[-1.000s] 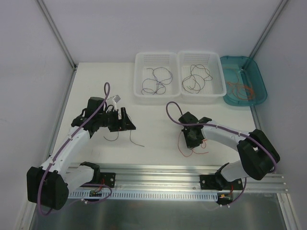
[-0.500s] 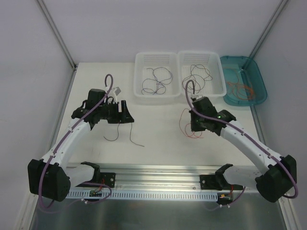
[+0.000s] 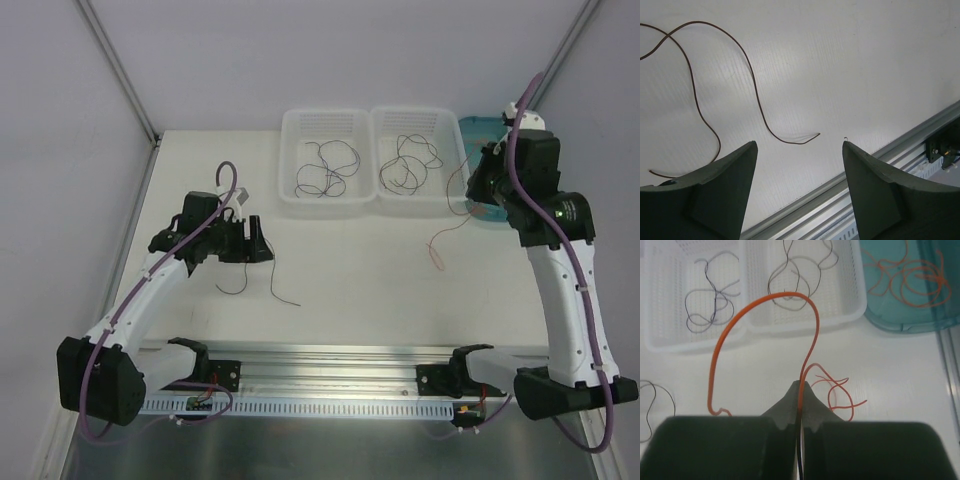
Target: Untangle the cables
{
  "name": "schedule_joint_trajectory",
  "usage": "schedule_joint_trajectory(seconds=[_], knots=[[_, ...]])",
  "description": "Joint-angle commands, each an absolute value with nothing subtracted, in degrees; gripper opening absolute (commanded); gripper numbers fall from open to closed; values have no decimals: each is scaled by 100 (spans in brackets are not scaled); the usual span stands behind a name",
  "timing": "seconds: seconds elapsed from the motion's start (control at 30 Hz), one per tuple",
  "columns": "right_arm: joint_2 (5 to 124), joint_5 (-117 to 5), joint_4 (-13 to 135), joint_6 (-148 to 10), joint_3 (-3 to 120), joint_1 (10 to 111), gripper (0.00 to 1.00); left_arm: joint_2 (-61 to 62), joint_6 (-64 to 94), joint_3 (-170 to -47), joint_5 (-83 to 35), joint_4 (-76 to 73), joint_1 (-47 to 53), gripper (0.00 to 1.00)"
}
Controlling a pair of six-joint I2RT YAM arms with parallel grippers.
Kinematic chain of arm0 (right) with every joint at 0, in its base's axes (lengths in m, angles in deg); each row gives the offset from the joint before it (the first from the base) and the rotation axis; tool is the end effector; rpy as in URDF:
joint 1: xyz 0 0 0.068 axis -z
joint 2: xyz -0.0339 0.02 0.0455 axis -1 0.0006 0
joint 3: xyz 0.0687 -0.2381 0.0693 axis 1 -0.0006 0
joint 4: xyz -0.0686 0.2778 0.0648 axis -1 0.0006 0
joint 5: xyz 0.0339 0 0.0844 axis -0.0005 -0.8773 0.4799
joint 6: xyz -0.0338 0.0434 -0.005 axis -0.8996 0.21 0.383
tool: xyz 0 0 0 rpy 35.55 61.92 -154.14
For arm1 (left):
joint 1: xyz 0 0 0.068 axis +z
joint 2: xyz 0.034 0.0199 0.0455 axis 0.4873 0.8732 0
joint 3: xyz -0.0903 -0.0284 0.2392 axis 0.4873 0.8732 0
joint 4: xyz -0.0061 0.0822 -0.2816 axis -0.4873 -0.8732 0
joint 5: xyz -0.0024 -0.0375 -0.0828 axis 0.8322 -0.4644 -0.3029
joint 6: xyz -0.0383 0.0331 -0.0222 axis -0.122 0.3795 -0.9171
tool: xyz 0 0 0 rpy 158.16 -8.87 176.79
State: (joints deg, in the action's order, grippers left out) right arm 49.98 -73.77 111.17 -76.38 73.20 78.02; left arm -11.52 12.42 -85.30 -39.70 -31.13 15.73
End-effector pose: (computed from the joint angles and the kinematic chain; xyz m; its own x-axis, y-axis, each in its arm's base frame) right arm 0.2450 0.0453 0.4597 -0.4380 -0.1005 -0.8933 -0.0608 0.9948 -0.0822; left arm 0.2631 -0.0785 0.2508 -0.7548 -0.0515 -0.6540 0.3298 0.8320 -0.4462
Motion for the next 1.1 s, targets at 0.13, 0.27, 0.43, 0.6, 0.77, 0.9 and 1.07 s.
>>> schedule_joint_trajectory(seconds=[0.13, 0.27, 0.43, 0.6, 0.77, 0.9, 1.07], knots=[[5899, -7888, 10905, -8295, 9385, 8249, 1, -1363, 1378, -8458, -3898, -3145, 1616, 70], [6286, -8126, 10360, -8446, 10046, 8784, 1, -1372, 1369, -8440, -3890, -3145, 1607, 70], [6636, -7880, 8857, -8604, 9959, 9355, 1, -1258, 1352, -8422, -4065, -3145, 1607, 70], [7349, -7520, 8294, -8525, 10144, 9883, 1, -1161, 1378, -8414, -3978, -3153, 1616, 70], [8261, -6994, 7933, -8314, 10117, 10306, 1, -1021, 1413, -8422, -3960, -3145, 1624, 70], [9035, -6860, 7906, -8182, 10153, 10455, 1, -836, 1431, -8423, -3960, -3145, 1659, 70], [10003, -7089, 7879, -8112, 10047, 10657, 1, -704, 1431, -8449, -3977, -3145, 1721, 70]])
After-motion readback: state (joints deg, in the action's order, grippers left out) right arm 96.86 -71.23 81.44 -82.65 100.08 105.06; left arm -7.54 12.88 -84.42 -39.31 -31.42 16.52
